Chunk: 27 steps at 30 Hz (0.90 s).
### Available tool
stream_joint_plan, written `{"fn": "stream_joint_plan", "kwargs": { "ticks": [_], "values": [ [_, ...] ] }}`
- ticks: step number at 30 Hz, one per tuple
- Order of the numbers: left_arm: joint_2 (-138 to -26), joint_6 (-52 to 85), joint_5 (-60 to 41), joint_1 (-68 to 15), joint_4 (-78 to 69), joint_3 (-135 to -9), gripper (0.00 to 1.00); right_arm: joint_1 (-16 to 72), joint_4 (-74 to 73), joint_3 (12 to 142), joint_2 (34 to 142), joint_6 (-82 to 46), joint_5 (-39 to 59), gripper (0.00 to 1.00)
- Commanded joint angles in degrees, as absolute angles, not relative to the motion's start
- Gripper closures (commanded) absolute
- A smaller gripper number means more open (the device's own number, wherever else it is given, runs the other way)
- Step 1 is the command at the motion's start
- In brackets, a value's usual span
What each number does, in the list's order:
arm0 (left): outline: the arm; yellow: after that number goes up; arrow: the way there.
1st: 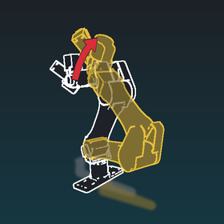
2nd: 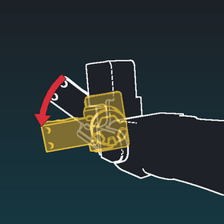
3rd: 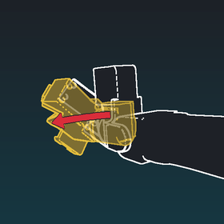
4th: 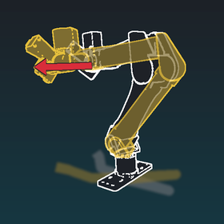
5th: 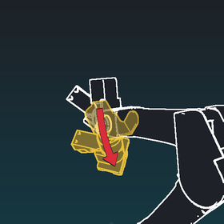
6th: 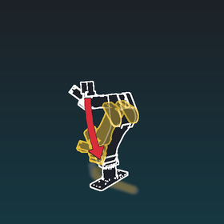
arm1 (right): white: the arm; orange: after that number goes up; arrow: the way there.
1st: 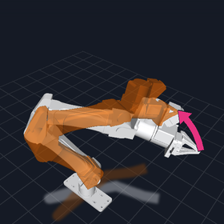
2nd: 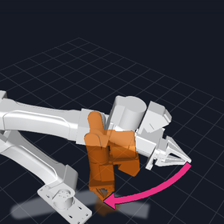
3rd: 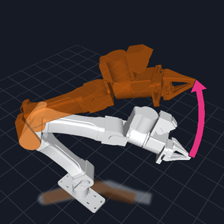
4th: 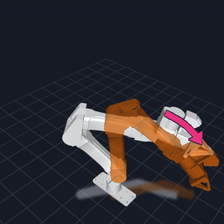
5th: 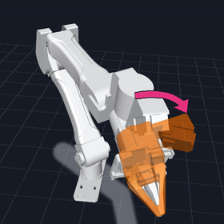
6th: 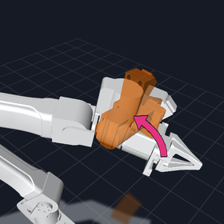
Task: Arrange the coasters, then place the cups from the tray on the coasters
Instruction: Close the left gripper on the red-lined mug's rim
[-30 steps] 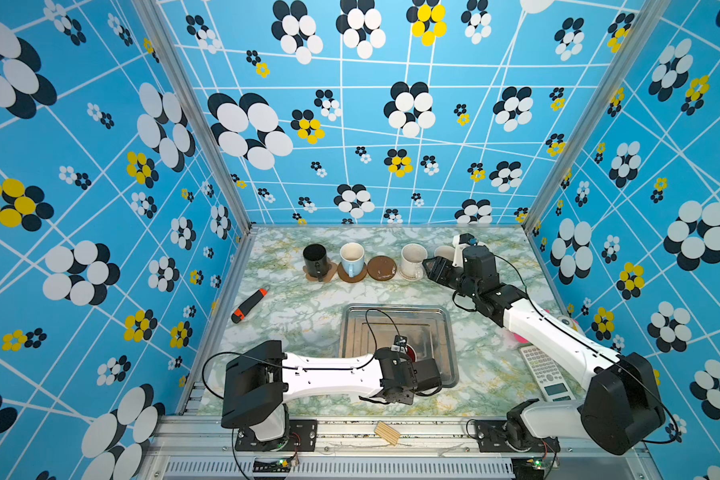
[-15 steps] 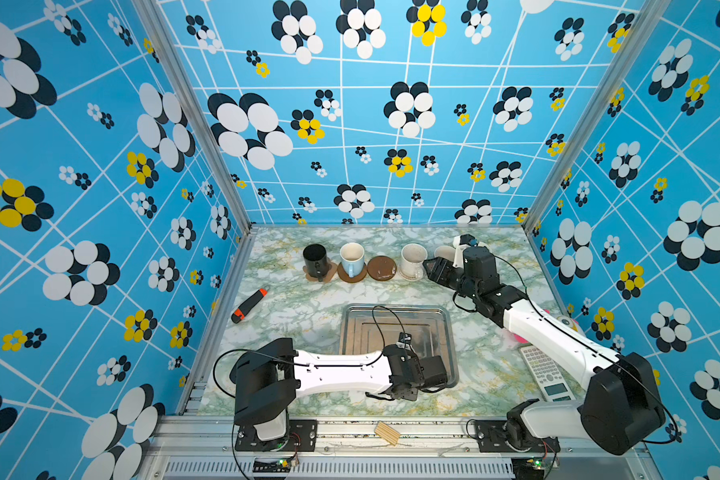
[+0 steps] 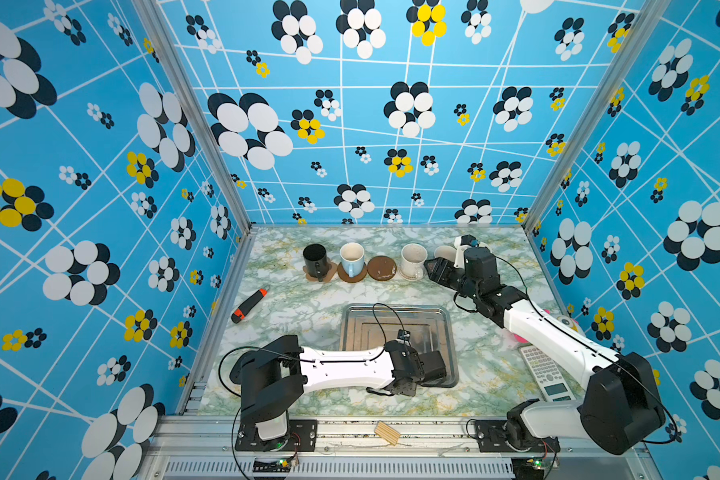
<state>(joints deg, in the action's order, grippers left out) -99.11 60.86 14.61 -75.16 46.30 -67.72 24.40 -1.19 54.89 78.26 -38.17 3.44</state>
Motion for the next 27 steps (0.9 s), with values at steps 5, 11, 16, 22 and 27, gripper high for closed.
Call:
{"fn": "stream_joint_plan", "kwargs": {
  "ticks": [5,11,16,22,27],
  "values": [
    [-100.98,59.46,15.78,-74.27,47.74,-69.61,0.60,23.56,-3.52,54.19,78.39,-37.23,4.74,0.36],
    [-101.33,59.06,15.38,-74.17,47.27,-69.50,0.64,23.38,-3.52,54.32,78.40,-37.42,5.14,0.36],
    [-101.34,58.80,15.07,-74.19,46.64,-69.18,0.65,23.22,-3.16,54.18,77.79,-37.27,4.88,0.36],
    [-100.97,58.71,14.64,-74.18,45.50,-68.30,0.68,23.29,-3.16,54.27,77.78,-37.35,4.92,0.36],
    [-101.35,58.56,14.13,-74.18,45.17,-68.38,0.71,23.28,-3.08,54.23,77.70,-37.35,5.10,0.36]
  ]
}}
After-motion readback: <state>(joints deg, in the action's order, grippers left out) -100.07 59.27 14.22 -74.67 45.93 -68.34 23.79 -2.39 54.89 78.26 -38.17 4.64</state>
